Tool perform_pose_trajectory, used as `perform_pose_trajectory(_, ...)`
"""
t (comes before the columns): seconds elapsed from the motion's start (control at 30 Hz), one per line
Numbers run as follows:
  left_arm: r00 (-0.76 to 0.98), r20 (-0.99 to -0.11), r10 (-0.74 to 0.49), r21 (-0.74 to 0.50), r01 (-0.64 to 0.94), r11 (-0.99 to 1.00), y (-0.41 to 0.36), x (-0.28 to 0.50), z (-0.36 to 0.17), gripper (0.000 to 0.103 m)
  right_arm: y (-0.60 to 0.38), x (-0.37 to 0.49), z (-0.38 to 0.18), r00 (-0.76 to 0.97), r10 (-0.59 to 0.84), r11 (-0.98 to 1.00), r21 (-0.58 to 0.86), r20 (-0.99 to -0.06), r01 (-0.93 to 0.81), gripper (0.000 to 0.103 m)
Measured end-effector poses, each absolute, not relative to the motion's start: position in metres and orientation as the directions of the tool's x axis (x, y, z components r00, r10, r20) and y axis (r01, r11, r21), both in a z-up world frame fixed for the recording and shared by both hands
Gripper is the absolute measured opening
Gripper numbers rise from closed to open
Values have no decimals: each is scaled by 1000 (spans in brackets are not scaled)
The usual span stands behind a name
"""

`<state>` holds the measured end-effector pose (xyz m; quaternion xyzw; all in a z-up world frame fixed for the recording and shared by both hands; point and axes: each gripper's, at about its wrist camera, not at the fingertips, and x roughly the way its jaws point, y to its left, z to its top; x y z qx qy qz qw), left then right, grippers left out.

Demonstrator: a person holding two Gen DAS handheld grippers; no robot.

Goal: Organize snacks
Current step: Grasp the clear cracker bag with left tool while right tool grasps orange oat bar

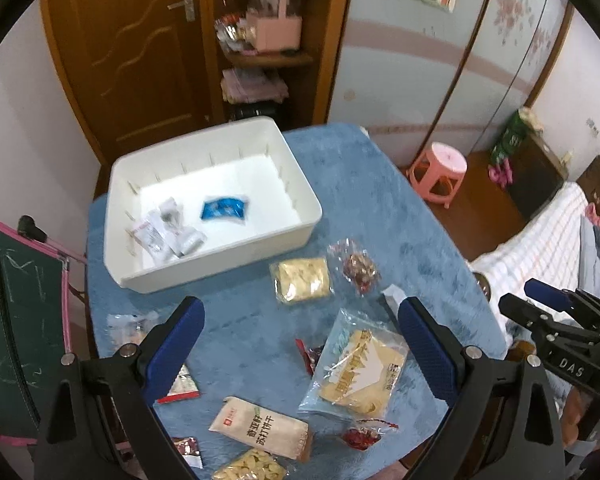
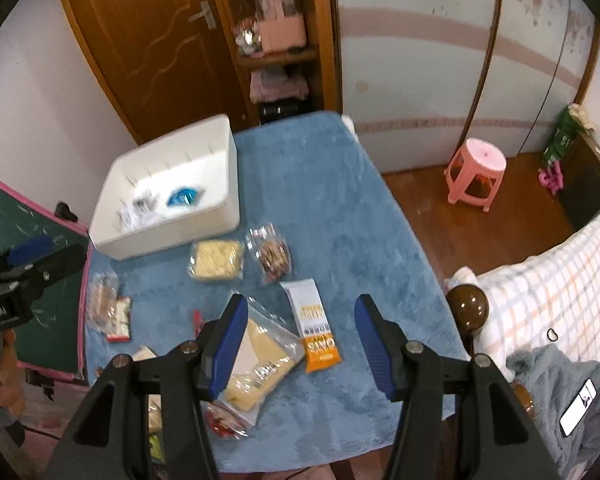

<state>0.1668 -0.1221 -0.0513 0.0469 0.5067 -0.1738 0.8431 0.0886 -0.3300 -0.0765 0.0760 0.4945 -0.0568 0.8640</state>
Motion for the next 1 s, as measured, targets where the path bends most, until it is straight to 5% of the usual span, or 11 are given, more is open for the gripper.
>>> perform_pose_trajectory(0.8, 86, -991, -101, -52, 449, 892, -191, 251, -230, 97, -351, 172, -270, 141, 149, 987, 155, -979, 36, 58)
perform_pose_trajectory(0.9, 65, -992, -105, -69, 416, 907, -192, 262, -242, 97, -343, 172, -269, 156, 110, 994, 109, -982, -18, 43)
perform_pose_trajectory(1.0, 60, -993, -102, -71, 390, 918, -194, 269, -250, 97, -343, 171, -267, 167, 111, 994, 106, -980, -38, 41)
